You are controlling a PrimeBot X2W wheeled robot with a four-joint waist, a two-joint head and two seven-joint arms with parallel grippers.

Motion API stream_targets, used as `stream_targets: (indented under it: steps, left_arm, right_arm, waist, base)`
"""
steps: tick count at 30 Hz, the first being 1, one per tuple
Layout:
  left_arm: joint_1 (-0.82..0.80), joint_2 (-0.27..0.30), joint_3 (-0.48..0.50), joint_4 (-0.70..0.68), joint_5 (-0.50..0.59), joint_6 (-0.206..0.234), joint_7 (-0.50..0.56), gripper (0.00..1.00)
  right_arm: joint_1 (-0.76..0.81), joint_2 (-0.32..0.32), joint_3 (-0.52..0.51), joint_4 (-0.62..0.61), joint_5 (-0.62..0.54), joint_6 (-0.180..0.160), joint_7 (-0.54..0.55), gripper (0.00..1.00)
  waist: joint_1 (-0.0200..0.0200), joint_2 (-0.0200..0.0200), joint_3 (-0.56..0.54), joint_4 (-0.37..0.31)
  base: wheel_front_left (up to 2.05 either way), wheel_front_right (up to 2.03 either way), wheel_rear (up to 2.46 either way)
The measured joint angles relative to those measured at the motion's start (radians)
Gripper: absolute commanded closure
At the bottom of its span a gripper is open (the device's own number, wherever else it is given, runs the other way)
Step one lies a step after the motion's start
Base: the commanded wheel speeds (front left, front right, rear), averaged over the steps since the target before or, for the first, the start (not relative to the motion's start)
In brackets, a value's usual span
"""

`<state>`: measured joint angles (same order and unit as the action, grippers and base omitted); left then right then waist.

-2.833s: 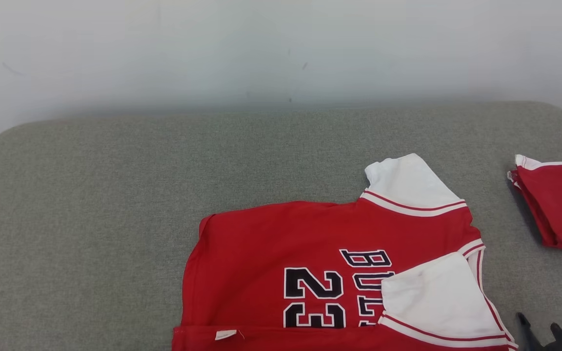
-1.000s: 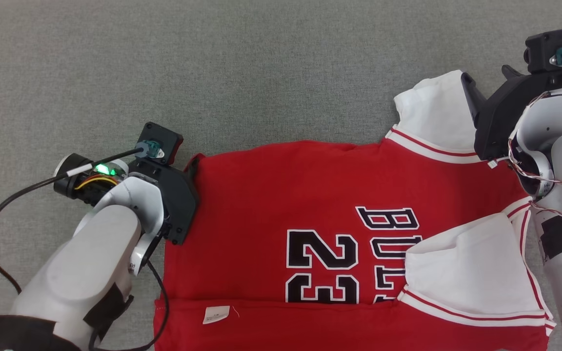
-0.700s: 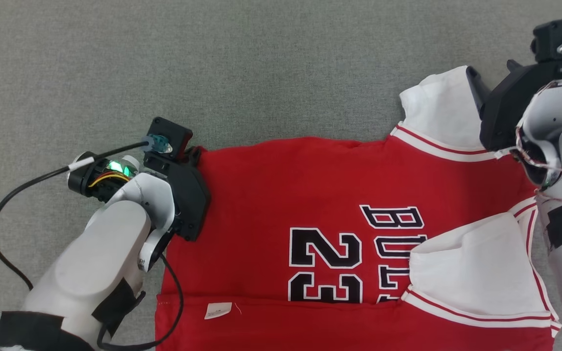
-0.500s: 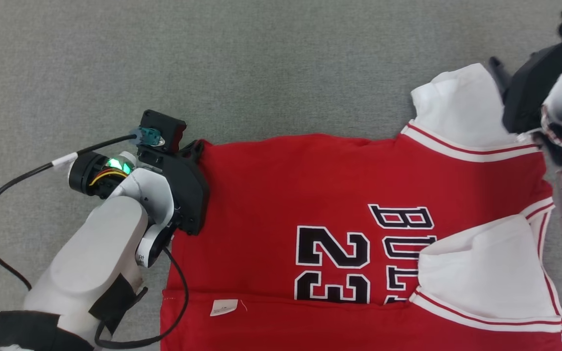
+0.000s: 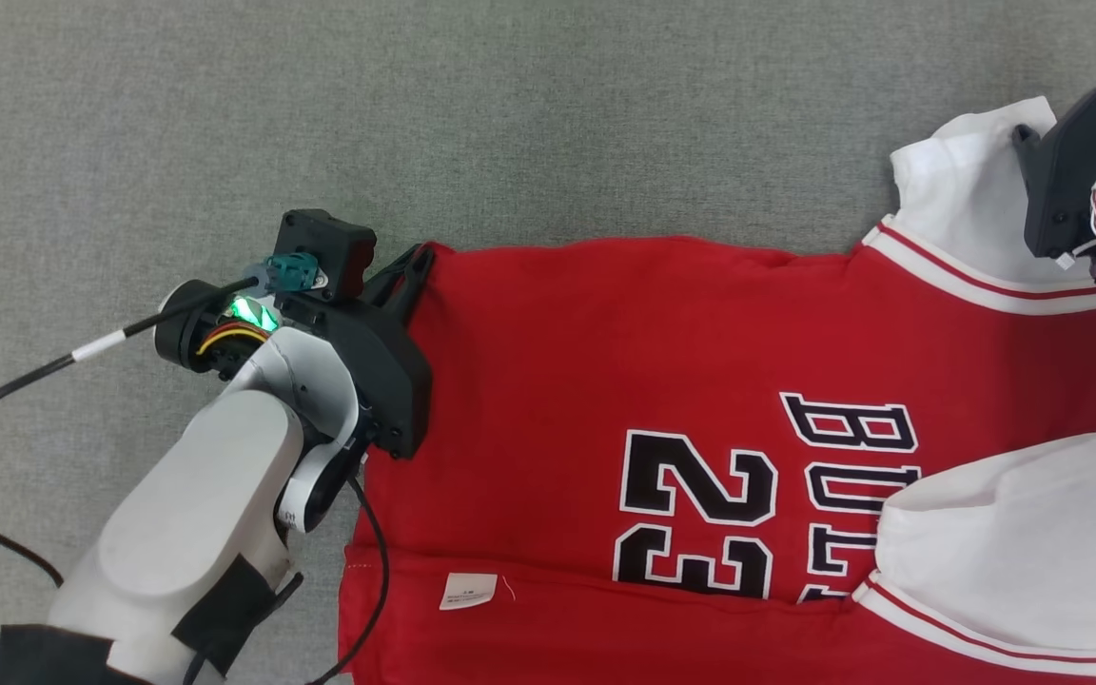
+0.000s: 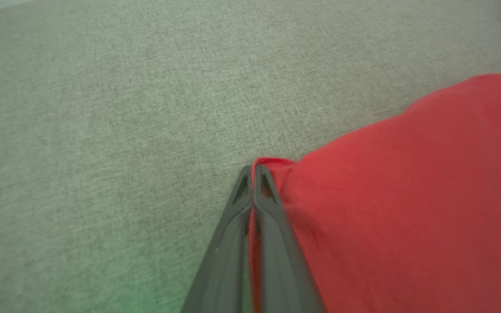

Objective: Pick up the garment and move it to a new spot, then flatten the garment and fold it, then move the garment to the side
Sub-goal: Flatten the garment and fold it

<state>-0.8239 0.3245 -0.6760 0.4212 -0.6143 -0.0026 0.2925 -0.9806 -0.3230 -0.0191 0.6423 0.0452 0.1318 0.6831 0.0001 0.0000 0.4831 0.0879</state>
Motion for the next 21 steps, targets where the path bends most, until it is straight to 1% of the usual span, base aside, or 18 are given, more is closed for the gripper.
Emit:
stream_targets:
  steps: [7, 8, 9, 10, 11, 13, 15, 17, 21]
  left_arm:
    - [0.039, 0.014, -0.002, -0.061, 0.002, 0.020, -0.016, 1.00]
    - [0.043, 0.015, -0.001, -0.065, 0.002, 0.021, -0.019, 1.00]
    - [0.045, 0.015, -0.001, -0.069, 0.001, 0.023, -0.021, 1.00]
    - [0.046, 0.015, 0.000, -0.071, 0.001, 0.027, -0.026, 1.00]
    - [0.050, 0.014, 0.002, -0.072, -0.001, 0.030, -0.029, 1.00]
    - [0.061, 0.009, 0.016, -0.072, -0.005, 0.044, -0.052, 1.00]
    - [0.072, -0.003, 0.041, -0.062, -0.024, 0.065, -0.079, 1.00]
    - [0.079, -0.017, 0.066, -0.044, -0.049, 0.084, -0.104, 1.00]
    - [0.090, -0.040, 0.099, -0.010, -0.078, 0.101, -0.136, 1.00]
  right_arm:
    - [0.033, -0.013, -0.006, -0.018, 0.019, 0.000, -0.010, 0.00]
    - [0.033, -0.013, -0.007, -0.016, 0.024, 0.000, -0.011, 0.06]
    - [0.033, -0.013, -0.007, -0.013, 0.028, 0.000, -0.010, 0.34]
    - [0.033, -0.013, -0.005, -0.012, 0.031, 0.000, -0.007, 0.87]
    - [0.033, -0.012, -0.001, -0.012, 0.033, 0.000, -0.006, 1.00]
    - [0.033, -0.010, -0.005, -0.017, 0.026, 0.000, -0.022, 1.00]
    - [0.035, -0.009, -0.037, -0.021, -0.004, 0.000, -0.072, 1.00]
    - [0.034, -0.008, -0.067, -0.015, -0.036, 0.000, -0.100, 1.00]
    - [0.032, 0.027, -0.103, -0.011, -0.075, 0.000, -0.146, 1.00]
  waist:
    - [-0.0002, -0.0001, 0.012, 0.017]
    - [-0.0002, 0.0000, 0.012, 0.017]
    - [-0.0002, 0.0000, 0.013, 0.018]
    - [-0.0002, 0.0000, 0.013, 0.019]
    - [-0.0002, -0.0001, 0.013, 0.019]
    - [-0.0002, 0.0000, 0.013, 0.020]
    - [-0.0001, 0.0000, 0.012, 0.019]
    - [-0.0001, 0.0000, 0.010, 0.017]
    - [-0.0001, 0.0000, 0.001, 0.009]
  base:
    - [0.00, 0.00, 0.00]
    - [0.00, 0.00, 0.00]
    - [0.00, 0.00, 0.00]
    - [0.00, 0.00, 0.00]
    - [0.00, 0.00, 0.00]
    - [0.00, 0.00, 0.00]
    - [0.00, 0.00, 0.00]
    - [0.00, 0.00, 0.00]
    - [0.00, 0.00, 0.00]
